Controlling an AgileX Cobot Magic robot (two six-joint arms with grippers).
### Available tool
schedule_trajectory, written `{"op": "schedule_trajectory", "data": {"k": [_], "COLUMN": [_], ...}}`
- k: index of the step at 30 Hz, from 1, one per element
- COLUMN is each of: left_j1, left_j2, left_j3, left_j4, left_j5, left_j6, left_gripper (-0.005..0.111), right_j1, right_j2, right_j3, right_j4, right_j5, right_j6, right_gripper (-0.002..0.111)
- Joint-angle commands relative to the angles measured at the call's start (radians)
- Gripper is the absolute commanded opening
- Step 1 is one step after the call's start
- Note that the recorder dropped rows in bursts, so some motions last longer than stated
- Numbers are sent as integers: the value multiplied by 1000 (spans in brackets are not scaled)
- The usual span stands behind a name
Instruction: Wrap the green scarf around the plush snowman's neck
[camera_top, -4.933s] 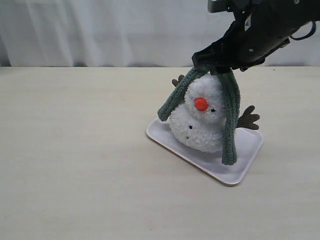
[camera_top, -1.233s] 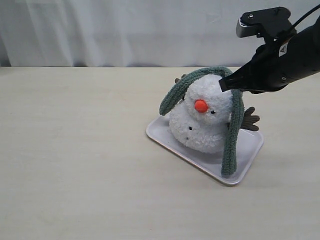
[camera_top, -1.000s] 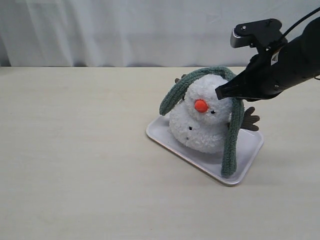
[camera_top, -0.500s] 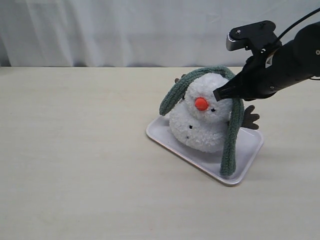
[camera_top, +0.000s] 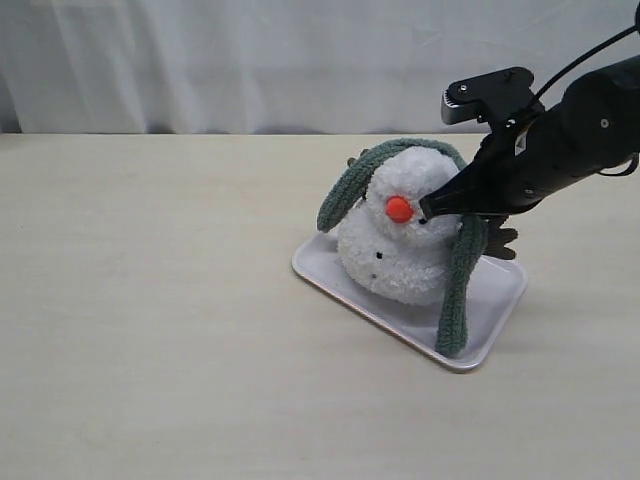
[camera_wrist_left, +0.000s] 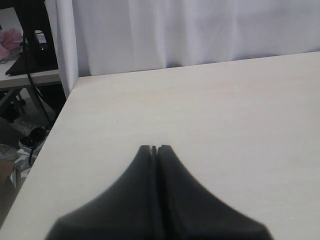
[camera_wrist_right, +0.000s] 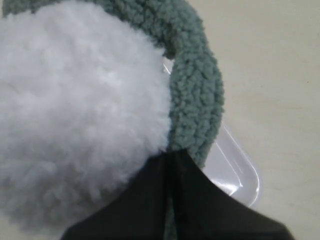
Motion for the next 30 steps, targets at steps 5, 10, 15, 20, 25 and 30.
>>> {"op": "schedule_trajectory", "data": {"k": [5, 10, 15, 20, 25, 30], "left_j1": [0, 0, 0, 0, 0, 0], "left_j2": [-2, -2, -2, -2, -2, -2], "left_j3": [3, 3, 3, 3, 3, 3], "left_j4": [-2, -2, -2, -2, -2, -2], "left_j5": [-12, -12, -12, -12, -12, -12], "left_j6": [-2, -2, -2, -2, -2, -2], "left_gripper": [0, 0, 0, 0, 0, 0], "right_j1": [-1, -1, -1, -1, -1, 1], "right_j2": [3, -1, -32, -97, -172, -253], "right_j3": [2, -3, -3, -3, -3, -3], "right_j4": [-31, -26, -24, -23, 12, 12], "right_j5": [-39, -35, -22, 0, 41, 93], "right_j6": [3, 13, 29, 51, 51, 47], "right_gripper": [4, 4, 13, 34, 38, 38]}}
